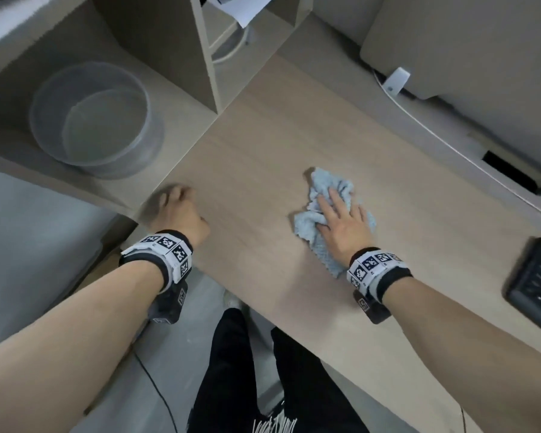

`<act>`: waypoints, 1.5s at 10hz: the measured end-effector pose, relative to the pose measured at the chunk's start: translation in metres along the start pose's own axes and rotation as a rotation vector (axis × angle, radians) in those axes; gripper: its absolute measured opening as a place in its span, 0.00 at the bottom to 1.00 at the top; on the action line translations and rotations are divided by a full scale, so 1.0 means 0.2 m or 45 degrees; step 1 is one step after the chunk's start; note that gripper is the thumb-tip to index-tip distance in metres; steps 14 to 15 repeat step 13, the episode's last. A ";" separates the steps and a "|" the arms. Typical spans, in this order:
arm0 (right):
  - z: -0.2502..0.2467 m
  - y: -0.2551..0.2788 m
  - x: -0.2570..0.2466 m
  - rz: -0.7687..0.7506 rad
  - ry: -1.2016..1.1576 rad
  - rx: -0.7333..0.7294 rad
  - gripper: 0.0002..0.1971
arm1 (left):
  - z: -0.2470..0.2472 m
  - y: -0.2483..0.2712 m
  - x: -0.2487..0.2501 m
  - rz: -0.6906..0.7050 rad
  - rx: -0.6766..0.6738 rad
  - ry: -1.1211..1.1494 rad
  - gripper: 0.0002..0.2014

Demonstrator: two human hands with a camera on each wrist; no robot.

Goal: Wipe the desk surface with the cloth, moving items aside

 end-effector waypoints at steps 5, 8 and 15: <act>-0.03 -0.14 -0.47 -0.043 0.000 -0.037 0.32 | -0.07 -0.07 0.08 0.265 -0.049 -0.154 0.28; -0.24 -0.31 -1.05 -0.164 -0.386 0.012 0.26 | -0.23 0.02 -0.21 0.136 -0.101 0.065 0.19; -0.41 -0.12 -0.62 0.074 -0.528 0.077 0.25 | -0.25 0.09 0.11 0.266 -0.088 0.250 0.17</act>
Point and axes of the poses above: each hand's wrist, its own y-axis away from the middle knuckle, its own z-axis out of the palm, x = y × z, the point moved 5 cm from there along -y, towards the middle knuckle, and after that the axes turned 8 degrees about -y, right-handed, at the moved point
